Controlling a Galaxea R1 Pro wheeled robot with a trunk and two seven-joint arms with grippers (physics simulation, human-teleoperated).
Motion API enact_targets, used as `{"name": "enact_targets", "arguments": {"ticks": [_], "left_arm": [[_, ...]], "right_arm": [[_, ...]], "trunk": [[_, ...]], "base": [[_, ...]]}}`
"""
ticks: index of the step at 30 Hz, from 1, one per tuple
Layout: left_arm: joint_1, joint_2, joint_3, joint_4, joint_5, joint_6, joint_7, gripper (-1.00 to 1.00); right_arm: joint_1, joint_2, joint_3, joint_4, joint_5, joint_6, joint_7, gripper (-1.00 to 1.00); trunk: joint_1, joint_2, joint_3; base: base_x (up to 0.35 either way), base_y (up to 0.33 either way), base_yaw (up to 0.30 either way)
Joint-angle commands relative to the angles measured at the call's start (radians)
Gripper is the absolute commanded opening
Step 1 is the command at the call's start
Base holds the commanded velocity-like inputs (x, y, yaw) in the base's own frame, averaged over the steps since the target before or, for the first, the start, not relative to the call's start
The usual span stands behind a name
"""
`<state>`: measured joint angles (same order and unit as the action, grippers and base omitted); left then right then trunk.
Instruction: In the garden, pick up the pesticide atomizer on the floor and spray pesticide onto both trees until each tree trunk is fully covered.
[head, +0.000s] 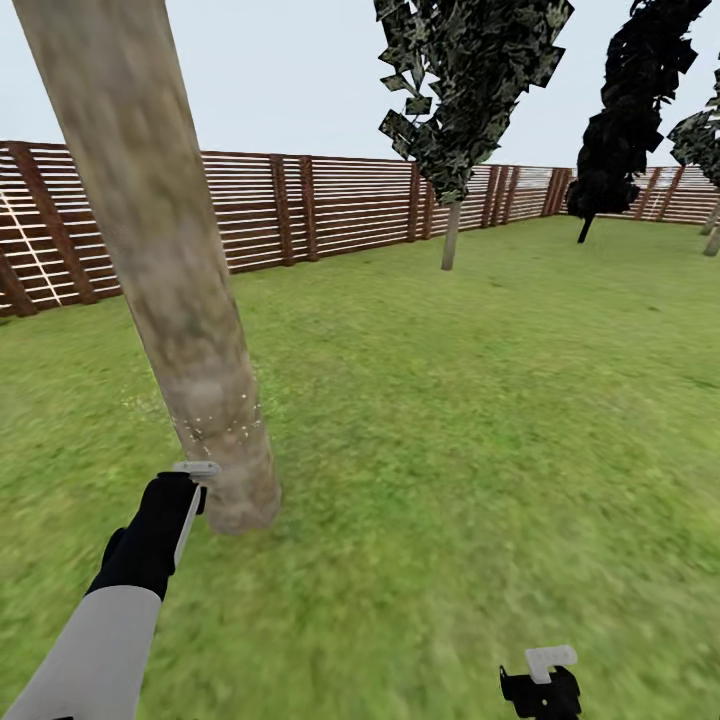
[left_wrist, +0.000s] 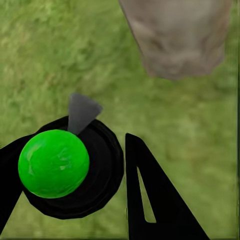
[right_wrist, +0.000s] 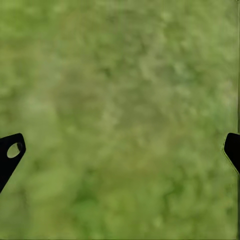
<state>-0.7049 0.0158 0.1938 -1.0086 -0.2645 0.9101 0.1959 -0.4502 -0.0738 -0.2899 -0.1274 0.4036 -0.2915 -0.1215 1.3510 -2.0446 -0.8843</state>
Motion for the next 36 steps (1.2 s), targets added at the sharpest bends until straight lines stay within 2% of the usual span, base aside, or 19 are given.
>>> {"name": "enact_targets", "arguments": {"ticks": [1, 5, 8, 11, 12, 14, 18, 26, 36], "left_arm": [[-0.001, 0.0, 0.0, -0.001, 0.002, 0.004, 0.005, -1.0], [-0.001, -0.001, 0.002, 0.006, 0.005, 0.002, -0.001, -1.0], [-0.002, 0.008, 0.03, -0.003, 0.005, -0.034, -0.012, -1.0], [-0.017, 0.013, 0.034, -0.004, 0.005, -0.03, -0.016, -1.0], [-0.026, 0.016, 0.034, -0.002, 0.005, -0.029, -0.016, -1.0], [-0.092, 0.023, 0.033, 0.009, 0.005, -0.011, -0.016, -1.0], [-0.152, 0.015, 0.027, 0.011, 0.004, 0.031, -0.016, -1.0], [-0.144, 0.022, 0.025, -0.003, 0.001, 0.035, -0.015, -1.0], [-0.143, 0.016, 0.022, -0.004, 0.002, 0.035, -0.015, -1.0]], "right_arm": [[-0.001, 0.0, -0.007, 0.002, 0.01, -0.003, -0.003, 1.0], [-0.001, 0.0, -0.008, 0.001, 0.009, -0.004, -0.003, 1.0], [-0.001, -0.001, -0.008, 0.0, 0.009, -0.005, -0.003, 1.0], [-0.001, -0.001, -0.008, 0.0, 0.009, -0.004, -0.003, 1.0], [-0.001, -0.001, -0.008, 0.0, 0.009, -0.004, -0.003, 1.0], [-0.001, -0.001, -0.009, 0.0, 0.009, -0.005, -0.003, 1.0], [-0.001, -0.003, -0.009, 0.0, 0.01, -0.005, -0.003, 1.0], [-0.001, -0.003, -0.008, 0.0, 0.01, -0.003, -0.003, 1.0], [-0.001, -0.003, -0.008, 0.0, 0.011, -0.003, -0.003, 1.0]], "trunk": [[0.0, 0.0, -0.001], [0.0, 0.0, -0.001], [0.0, 0.0, -0.001], [0.0, 0.0, -0.001], [0.0, 0.0, -0.001], [0.0, 0.0, -0.001], [0.0, 0.0, -0.001], [0.0, 0.0, -0.001], [0.0, 0.0, -0.001]], "base": [[0.013, -0.273, 0.049], [-0.016, -0.208, 0.026], [-0.012, -0.022, 0.217], [-0.001, -0.002, 0.272], [0.0, 0.0, 0.241], [0.0, 0.0, 0.059], [0.0, 0.0, 0.006], [0.016, -0.027, 0.0], [0.106, -0.241, 0.0]]}}
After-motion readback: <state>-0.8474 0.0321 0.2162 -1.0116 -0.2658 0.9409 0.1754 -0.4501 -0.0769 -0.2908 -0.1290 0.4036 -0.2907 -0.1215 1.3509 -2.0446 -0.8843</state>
